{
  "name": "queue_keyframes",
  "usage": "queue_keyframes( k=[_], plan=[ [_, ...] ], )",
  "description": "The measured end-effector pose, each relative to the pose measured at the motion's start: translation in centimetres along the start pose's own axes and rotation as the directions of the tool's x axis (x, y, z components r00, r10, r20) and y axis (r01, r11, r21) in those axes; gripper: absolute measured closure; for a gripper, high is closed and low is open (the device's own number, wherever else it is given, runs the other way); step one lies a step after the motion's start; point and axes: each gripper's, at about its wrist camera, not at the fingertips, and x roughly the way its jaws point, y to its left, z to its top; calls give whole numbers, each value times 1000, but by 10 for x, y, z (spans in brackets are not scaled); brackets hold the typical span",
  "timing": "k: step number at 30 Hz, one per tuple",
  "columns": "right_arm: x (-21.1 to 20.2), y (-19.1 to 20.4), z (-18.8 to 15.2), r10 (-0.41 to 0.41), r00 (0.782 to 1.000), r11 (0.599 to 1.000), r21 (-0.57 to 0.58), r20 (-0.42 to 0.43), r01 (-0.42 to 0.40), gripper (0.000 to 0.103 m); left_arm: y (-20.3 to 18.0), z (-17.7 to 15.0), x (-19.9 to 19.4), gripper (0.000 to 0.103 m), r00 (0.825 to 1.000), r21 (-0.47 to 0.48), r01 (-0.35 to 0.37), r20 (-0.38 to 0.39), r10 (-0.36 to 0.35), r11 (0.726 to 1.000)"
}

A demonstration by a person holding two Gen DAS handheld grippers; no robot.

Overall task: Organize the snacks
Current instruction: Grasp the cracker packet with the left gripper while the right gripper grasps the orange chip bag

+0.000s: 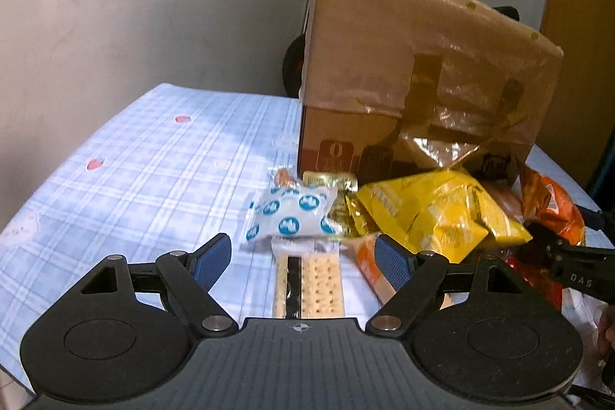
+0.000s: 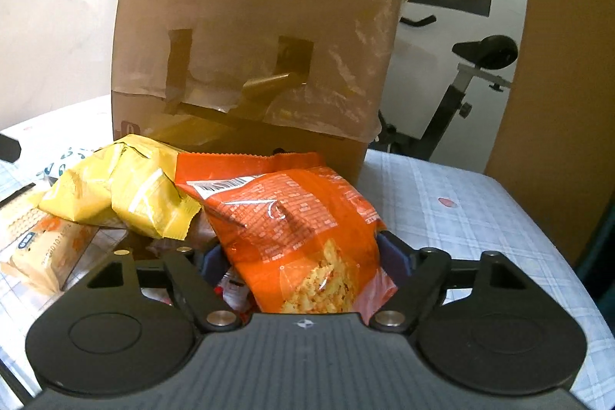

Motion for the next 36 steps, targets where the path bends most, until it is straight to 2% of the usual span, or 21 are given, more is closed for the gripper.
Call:
queue_keyframes(
  k=[12, 19, 33, 35, 36],
  plan=[
    [-5, 6, -4, -20, 999, 1000, -17, 37, 20, 27, -7, -20, 15, 23, 997, 11, 2, -72, -1, 1000],
    [-5, 5, -4, -16, 999, 1000, -19, 35, 16, 27, 3, -21, 23, 28, 993, -41, -23, -116, 18, 999],
    [-5, 6, -3, -11, 999, 1000, -28, 34, 12, 27, 9, -17, 38, 31, 989, -64, -41, -141, 32, 997],
    [-5, 7, -4, -12, 999, 999, -30, 35, 13, 27, 6, -18, 38, 35, 990, -49, -41, -135, 34, 998],
    [-5, 7, -4, -11, 999, 1000, -29, 35, 12, 27, 5, -19, 37, 44, 992, -40, -31, -127, 26, 999]
  ],
)
